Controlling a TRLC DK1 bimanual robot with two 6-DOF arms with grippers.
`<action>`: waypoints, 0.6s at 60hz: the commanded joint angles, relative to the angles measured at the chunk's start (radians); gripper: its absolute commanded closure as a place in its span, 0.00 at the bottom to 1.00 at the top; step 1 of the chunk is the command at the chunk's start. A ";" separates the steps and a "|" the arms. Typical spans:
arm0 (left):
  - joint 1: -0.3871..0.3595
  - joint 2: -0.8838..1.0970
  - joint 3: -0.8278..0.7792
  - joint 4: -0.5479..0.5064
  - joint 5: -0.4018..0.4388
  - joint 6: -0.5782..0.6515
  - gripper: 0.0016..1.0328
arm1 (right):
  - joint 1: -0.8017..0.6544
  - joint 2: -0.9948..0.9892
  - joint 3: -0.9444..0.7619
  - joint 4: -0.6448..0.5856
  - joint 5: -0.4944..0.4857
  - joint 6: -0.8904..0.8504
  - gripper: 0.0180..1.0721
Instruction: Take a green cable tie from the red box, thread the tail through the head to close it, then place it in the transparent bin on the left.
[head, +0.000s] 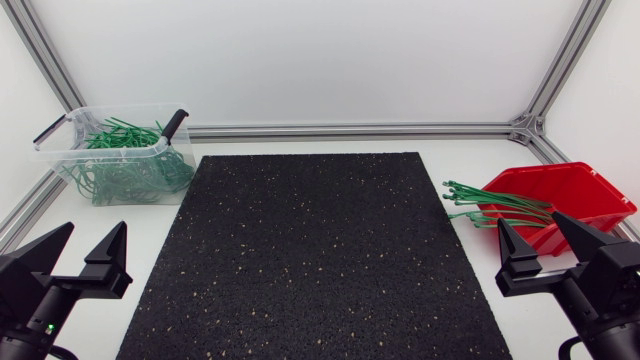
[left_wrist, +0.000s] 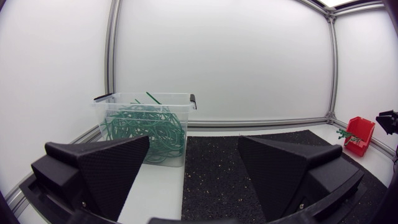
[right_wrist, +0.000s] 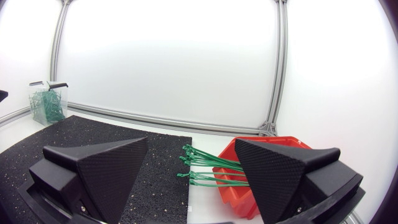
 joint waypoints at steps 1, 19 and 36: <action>-0.007 -0.010 -0.041 -0.010 -0.005 -0.023 0.04 | -0.004 -0.010 -0.024 0.007 0.003 0.008 0.03; -0.007 -0.010 -0.041 -0.010 -0.005 -0.023 0.04 | 0.000 -0.012 -0.024 0.007 0.003 0.008 0.03; -0.006 -0.010 -0.041 -0.012 -0.005 -0.023 0.04 | -0.001 -0.012 -0.001 -0.001 -0.006 0.005 0.03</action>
